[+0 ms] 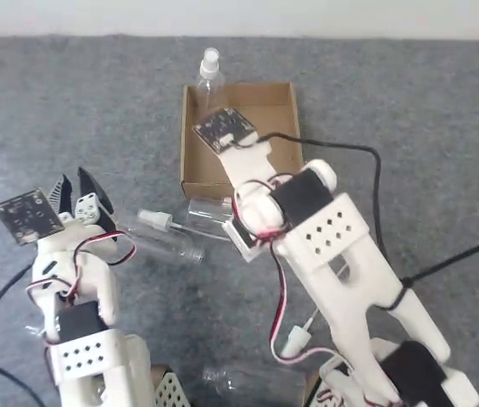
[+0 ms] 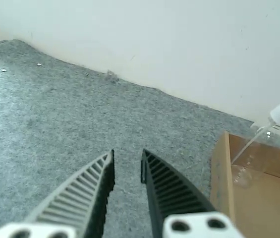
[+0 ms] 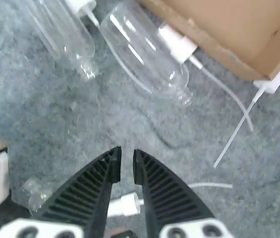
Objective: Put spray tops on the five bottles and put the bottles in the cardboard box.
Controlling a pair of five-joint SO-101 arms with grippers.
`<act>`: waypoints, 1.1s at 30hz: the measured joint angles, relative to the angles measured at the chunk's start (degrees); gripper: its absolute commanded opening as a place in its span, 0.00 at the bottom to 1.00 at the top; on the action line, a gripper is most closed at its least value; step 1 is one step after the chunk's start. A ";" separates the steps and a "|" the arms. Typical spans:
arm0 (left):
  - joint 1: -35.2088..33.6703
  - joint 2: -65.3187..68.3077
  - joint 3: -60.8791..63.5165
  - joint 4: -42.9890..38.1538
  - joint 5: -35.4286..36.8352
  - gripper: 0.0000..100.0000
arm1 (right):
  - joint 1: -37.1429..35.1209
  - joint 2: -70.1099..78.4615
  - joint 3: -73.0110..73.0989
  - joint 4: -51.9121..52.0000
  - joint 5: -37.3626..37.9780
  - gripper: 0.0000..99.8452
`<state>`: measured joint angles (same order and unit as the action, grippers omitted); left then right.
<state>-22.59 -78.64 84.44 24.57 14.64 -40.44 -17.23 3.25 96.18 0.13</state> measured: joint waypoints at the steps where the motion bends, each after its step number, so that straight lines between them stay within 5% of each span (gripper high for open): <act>1: -0.18 0.00 0.00 0.00 0.00 0.08 | 0.00 -0.88 1.32 0.00 0.00 0.01; 8: -1.49 0.00 0.00 0.00 0.00 0.08 | -3.43 -10.73 10.29 0.00 0.00 0.01; 24: -1.85 0.00 0.00 0.00 0.09 0.08 | -29.98 -31.12 37.27 -0.18 0.00 0.01; 33: -7.30 0.00 0.00 -3.60 2.11 0.08 | -38.86 -32.09 37.36 -0.18 0.00 0.24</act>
<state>-29.89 -78.64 84.44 20.97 16.75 -79.30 -49.32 40.62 96.00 0.13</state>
